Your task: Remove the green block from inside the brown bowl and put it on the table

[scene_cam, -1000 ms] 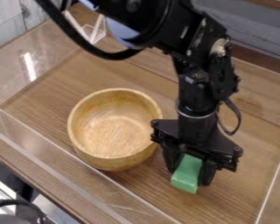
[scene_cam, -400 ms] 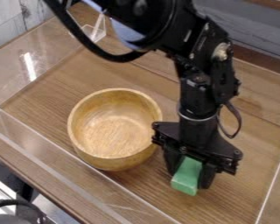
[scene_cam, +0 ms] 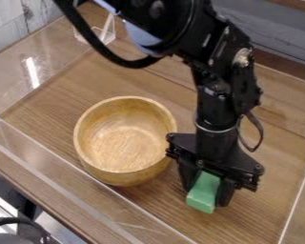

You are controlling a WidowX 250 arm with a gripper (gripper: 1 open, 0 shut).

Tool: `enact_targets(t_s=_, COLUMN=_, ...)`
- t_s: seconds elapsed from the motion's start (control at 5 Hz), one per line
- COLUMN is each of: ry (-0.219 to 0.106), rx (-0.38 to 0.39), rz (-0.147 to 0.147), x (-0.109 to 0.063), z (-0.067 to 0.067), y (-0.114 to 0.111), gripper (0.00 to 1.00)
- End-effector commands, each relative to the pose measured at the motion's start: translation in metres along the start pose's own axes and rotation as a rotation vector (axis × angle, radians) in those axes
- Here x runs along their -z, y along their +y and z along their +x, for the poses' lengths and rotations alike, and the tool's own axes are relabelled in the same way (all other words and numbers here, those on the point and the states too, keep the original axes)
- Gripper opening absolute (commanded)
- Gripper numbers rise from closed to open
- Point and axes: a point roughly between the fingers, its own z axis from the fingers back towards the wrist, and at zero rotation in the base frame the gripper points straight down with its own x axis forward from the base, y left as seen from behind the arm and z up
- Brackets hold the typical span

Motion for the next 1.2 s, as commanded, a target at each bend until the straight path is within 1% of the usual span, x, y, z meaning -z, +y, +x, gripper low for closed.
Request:
enact_targets(t_s=0.0, ry=-0.045, rx=-0.003, rz=-0.02, x=-0.01, z=0.012, y=-0.004, gripper=0.0)
enact_targets(t_s=0.2, ry=-0.036, rx=-0.004, rz=-0.019, x=-0.008, z=0.011, y=-0.001, gripper=1.0)
enact_targets(t_s=0.4, ry=-0.028, rx=-0.007, rz=-0.019, x=-0.014, z=0.01, y=0.001, gripper=1.0)
enact_targets(t_s=0.8, ry=-0.024, rx=-0.012, rz=-0.022, x=-0.03, z=0.01, y=0.006, gripper=1.0)
enact_targets(t_s=1.0, ry=-0.037, rx=-0.016, rz=-0.025, x=-0.042, z=0.011, y=0.008, gripper=1.0)
